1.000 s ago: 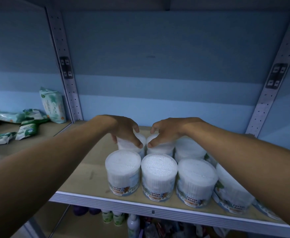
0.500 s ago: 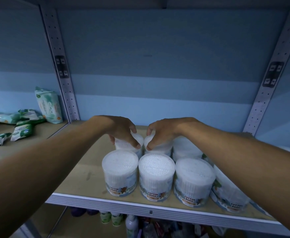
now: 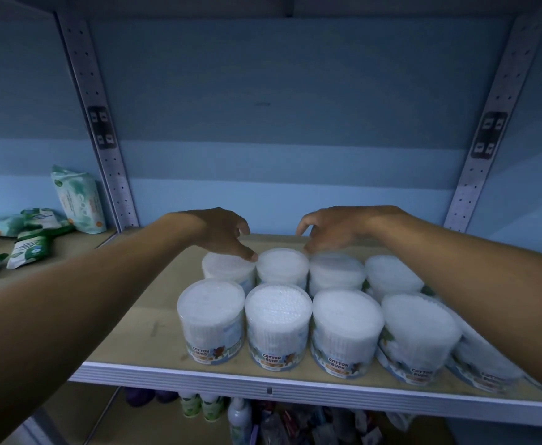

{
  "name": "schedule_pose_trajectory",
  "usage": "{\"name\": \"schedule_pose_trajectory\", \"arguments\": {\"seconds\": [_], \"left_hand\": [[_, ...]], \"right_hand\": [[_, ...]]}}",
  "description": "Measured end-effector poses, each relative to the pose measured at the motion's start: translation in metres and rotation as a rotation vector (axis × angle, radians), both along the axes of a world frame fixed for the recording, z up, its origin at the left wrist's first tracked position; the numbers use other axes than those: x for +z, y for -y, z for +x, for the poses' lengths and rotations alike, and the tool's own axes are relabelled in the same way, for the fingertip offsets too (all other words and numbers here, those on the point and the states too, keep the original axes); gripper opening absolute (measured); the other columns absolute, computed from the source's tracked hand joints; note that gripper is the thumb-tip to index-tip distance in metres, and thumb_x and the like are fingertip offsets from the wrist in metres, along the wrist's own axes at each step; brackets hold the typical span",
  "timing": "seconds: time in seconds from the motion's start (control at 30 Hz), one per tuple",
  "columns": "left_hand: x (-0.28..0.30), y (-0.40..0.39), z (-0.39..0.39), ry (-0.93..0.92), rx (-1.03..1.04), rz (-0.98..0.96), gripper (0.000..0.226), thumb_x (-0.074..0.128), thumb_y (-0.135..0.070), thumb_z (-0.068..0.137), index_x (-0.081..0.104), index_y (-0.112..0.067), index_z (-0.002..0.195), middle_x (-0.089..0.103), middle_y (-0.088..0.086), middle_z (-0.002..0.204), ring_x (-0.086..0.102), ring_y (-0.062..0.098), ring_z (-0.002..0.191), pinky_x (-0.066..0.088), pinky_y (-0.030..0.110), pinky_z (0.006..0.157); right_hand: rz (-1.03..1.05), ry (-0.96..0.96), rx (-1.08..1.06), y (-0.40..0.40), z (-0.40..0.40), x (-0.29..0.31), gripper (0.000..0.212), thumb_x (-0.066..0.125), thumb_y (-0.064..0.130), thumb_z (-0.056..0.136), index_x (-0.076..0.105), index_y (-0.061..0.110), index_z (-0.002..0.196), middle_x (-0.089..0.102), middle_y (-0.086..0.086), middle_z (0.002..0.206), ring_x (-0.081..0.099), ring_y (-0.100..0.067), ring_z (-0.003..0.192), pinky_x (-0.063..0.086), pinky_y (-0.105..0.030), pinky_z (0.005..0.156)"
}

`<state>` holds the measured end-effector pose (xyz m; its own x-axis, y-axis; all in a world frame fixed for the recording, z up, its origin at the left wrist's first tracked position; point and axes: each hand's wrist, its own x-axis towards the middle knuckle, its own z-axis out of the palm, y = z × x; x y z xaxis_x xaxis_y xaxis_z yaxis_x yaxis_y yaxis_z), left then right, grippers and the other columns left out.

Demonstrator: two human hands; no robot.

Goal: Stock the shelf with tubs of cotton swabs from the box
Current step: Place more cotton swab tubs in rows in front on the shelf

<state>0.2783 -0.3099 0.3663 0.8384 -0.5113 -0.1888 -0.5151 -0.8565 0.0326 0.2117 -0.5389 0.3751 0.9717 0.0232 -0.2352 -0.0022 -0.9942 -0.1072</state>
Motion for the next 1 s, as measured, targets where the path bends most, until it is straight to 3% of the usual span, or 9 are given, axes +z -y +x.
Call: {"name": "schedule_pose_trajectory", "arguments": {"seconds": [0.13,0.33,0.47,0.57,0.87,1.0], "left_hand": [[0.011,0.026,-0.011,0.009,-0.074,-0.115,0.068,0.063,-0.067,0.079,0.047,-0.037,0.138,0.053,-0.018,0.136,0.05,0.012,0.124,0.037,0.033,0.107],[0.016,0.081,-0.035,-0.069,-0.208,-0.125,0.069,0.066,-0.065,0.078,0.045,-0.04,0.139,0.052,-0.02,0.135,0.052,0.009,0.117,0.037,0.028,0.103],[0.01,0.109,-0.044,-0.081,-0.246,-0.074,0.07,0.065,-0.063,0.081,0.043,-0.037,0.142,0.05,-0.018,0.141,0.048,0.012,0.128,0.035,0.029,0.105],[0.003,0.123,-0.049,-0.091,-0.256,-0.024,0.074,0.063,-0.066,0.081,0.041,-0.034,0.144,0.048,-0.015,0.144,0.047,0.014,0.131,0.035,0.031,0.108],[-0.012,0.143,-0.048,-0.062,-0.238,0.026,0.074,0.061,-0.071,0.076,0.048,-0.034,0.14,0.05,-0.011,0.142,0.049,0.016,0.129,0.038,0.034,0.107],[-0.013,0.143,-0.049,-0.044,-0.234,0.031,0.072,0.06,-0.07,0.079,0.048,-0.034,0.14,0.05,-0.01,0.143,0.048,0.017,0.129,0.038,0.033,0.106]], "right_hand": [[-0.079,-0.04,-0.051,0.036,-0.016,0.006,0.054,0.068,0.044,0.084,0.051,0.038,0.134,0.052,0.01,0.127,0.054,-0.015,0.116,0.046,-0.037,0.103],[-0.15,-0.101,-0.117,0.071,-0.037,0.006,0.07,0.079,0.053,0.075,0.049,0.034,0.136,0.051,0.008,0.125,0.054,-0.016,0.113,0.046,-0.036,0.104],[-0.161,-0.17,-0.142,0.079,-0.049,0.004,0.081,0.079,0.059,0.074,0.047,0.029,0.142,0.047,0.006,0.133,0.051,-0.02,0.123,0.044,-0.039,0.107],[-0.219,-0.18,-0.121,0.078,-0.056,0.001,0.077,0.074,0.061,0.077,0.049,0.024,0.14,0.049,0.005,0.14,0.051,-0.021,0.126,0.044,-0.04,0.107],[-0.186,-0.148,-0.112,0.08,-0.057,-0.002,0.077,0.081,0.058,0.071,0.05,0.033,0.137,0.052,0.011,0.125,0.052,-0.016,0.118,0.044,-0.034,0.102],[-0.164,-0.154,-0.112,0.084,-0.057,-0.003,0.081,0.081,0.058,0.07,0.046,0.036,0.14,0.05,0.01,0.138,0.051,-0.016,0.123,0.042,-0.038,0.107]]}}
